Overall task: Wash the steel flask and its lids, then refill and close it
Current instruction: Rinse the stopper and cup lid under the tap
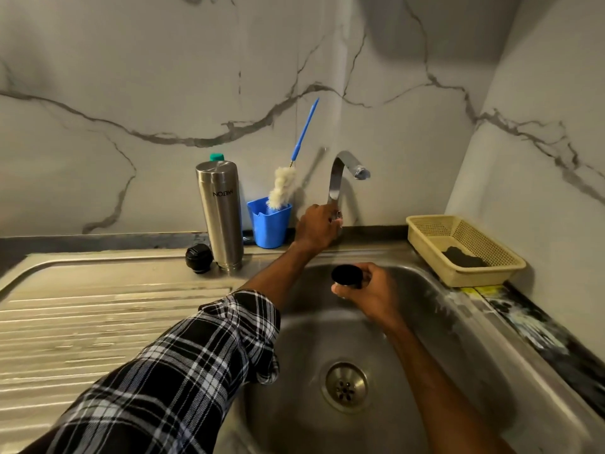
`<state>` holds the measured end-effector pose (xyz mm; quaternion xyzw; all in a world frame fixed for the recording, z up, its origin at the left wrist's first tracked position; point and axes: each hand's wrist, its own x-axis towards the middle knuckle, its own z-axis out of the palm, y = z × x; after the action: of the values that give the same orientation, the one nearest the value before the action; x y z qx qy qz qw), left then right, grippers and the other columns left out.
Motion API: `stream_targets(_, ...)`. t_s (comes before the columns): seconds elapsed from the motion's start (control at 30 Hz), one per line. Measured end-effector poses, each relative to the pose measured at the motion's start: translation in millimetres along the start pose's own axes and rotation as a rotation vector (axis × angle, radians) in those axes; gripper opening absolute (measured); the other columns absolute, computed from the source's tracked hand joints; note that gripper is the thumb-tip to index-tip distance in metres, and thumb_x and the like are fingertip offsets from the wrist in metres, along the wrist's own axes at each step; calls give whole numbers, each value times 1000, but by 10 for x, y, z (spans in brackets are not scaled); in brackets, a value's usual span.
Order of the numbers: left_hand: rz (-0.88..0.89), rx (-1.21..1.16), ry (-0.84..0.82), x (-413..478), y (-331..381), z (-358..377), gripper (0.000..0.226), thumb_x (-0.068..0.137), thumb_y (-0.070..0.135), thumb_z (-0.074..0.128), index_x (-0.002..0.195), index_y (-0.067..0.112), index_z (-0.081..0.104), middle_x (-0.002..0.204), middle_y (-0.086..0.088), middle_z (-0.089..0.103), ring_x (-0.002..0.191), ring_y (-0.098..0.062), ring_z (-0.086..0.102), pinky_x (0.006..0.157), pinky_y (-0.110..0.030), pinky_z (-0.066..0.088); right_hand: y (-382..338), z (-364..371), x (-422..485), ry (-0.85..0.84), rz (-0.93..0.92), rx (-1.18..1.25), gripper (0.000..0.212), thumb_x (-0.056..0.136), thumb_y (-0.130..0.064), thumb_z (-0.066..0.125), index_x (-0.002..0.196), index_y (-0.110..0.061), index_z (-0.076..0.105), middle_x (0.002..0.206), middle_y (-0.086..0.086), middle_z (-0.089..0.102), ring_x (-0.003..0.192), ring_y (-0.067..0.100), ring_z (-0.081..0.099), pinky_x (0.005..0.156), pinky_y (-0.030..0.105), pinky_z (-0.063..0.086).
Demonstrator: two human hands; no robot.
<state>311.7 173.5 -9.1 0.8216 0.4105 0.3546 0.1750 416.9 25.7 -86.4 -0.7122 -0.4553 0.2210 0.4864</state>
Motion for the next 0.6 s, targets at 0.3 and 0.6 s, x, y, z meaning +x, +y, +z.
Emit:
stream_targets(0.3, -63, -100, 43, -3, 37, 61, 19, 98, 27, 64, 93, 10, 70, 89, -9, 70, 85, -24, 67, 82, -45, 58, -53, -7, -35, -3, -18, 8, 52, 60, -24, 95, 102, -28, 65, 101, -5, 73, 96, 12, 69, 90, 39, 58)
stream_targets(0.6, -173, -294, 143, -67, 68, 135, 23, 101, 19, 59, 87, 7, 71, 82, -7, 69, 79, -19, 69, 77, -35, 61, -88, -6, -63, -20, -4, 25, 51, 64, -23, 94, 105, -26, 64, 104, -4, 72, 99, 15, 68, 91, 37, 57)
